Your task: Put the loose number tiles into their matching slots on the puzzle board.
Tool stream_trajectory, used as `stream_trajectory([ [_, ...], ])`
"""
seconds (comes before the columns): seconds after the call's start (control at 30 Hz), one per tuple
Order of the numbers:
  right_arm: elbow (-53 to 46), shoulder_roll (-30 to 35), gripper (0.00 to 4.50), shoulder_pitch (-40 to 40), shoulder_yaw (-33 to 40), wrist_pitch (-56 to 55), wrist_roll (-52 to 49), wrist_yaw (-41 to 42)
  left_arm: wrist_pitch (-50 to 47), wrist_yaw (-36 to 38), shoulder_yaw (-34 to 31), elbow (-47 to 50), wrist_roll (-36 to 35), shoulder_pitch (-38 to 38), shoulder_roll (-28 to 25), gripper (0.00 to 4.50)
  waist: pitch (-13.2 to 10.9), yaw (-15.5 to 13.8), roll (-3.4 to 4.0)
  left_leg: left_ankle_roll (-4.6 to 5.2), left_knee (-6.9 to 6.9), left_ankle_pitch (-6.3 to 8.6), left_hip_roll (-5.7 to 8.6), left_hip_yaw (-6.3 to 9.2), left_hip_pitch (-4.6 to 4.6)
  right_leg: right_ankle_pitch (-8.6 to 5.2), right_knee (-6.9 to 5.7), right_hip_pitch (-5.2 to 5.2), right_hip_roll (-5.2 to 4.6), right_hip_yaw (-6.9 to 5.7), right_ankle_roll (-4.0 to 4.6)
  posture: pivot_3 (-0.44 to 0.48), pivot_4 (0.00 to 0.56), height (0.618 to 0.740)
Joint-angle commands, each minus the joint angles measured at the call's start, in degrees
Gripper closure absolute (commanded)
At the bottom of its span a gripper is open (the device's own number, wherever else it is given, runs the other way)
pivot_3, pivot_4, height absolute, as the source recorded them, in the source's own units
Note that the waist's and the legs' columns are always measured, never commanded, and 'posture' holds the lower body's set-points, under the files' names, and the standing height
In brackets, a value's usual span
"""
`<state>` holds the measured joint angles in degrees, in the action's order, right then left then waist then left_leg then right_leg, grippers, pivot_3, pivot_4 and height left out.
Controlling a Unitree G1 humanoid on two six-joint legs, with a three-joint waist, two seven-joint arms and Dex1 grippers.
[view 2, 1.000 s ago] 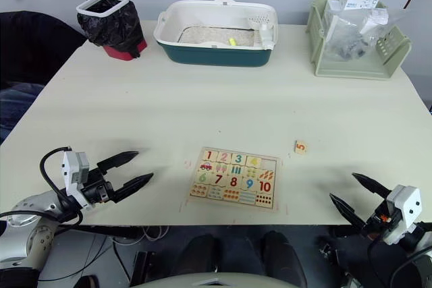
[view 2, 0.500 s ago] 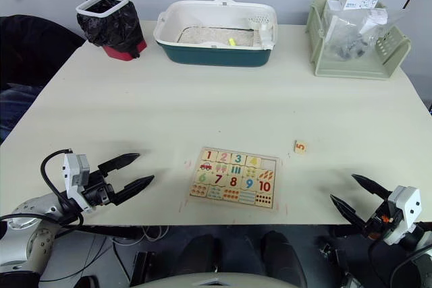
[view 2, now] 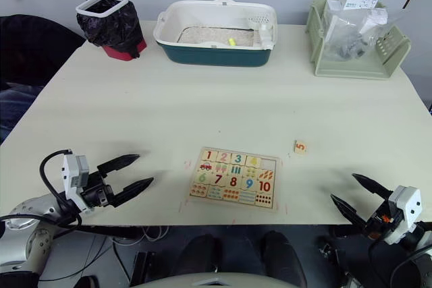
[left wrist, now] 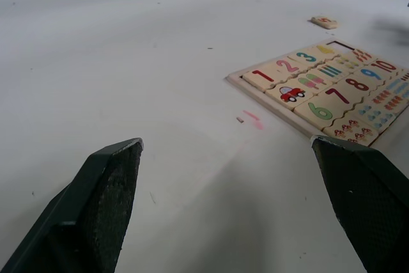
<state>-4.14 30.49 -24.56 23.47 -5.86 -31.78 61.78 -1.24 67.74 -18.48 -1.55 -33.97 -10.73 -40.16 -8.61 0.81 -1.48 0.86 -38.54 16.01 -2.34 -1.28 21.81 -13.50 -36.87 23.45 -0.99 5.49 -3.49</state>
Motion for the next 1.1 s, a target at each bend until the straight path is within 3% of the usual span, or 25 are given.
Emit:
stream_trajectory([
  [0.03, -1.9, 2.0, 0.06, 1.1, 0.3, 2.4, -2.1, 1.1, 1.2, 2.9, -1.7, 0.2, -1.4, 1.3, -0.6, 0.0, 0.0, 0.0, 0.01, 0.0, 0.0, 0.0, 0.0, 0.0, 0.0, 0.0, 0.0, 0.0, 0.0, 0.0, 0.0, 0.0, 0.15, 0.74],
  [0.5, -2.0, 11.4, 0.06, 20.0, -10.4, 12.1, 7.4, -2.6, 5.1, 23.6, 2.7, -11.7, -0.1, 15.4, -6.0, 0.0, 0.0, 0.0, 0.03, 0.0, 0.0, 0.0, 0.04, -0.02, 0.08, 0.15, 0.04, 0.04, 0.02, 0.0, 0.25, 0.0, 0.15, 0.74],
  [0.77, 4.5, 16.8, 0.06, 35.3, -21.2, 20.5, 14.5, 0.4, 5.7, 24.8, 7.7, -13.9, -1.9, 19.5, -7.5, 0.0, 0.0, 0.1, 0.04, 0.0, 0.02, 0.0, 0.05, -0.01, 0.06, 0.16, 0.04, 0.03, 0.02, 0.0, 0.25, 0.0, 0.15, 0.74],
  [1.1, 13.8, 16.8, 0.06, 47.0, -29.2, 23.4, 19.1, 5.1, 10.5, 24.8, 15.1, -12.2, -8.7, 18.3, -13.1, 0.0, -0.1, 0.0, 0.07, 0.01, 0.11, 0.0, 0.03, 0.01, 0.21, 0.17, 0.05, 0.22, 0.01, -0.03, 0.26, 0.0, 0.15, 0.74],
])
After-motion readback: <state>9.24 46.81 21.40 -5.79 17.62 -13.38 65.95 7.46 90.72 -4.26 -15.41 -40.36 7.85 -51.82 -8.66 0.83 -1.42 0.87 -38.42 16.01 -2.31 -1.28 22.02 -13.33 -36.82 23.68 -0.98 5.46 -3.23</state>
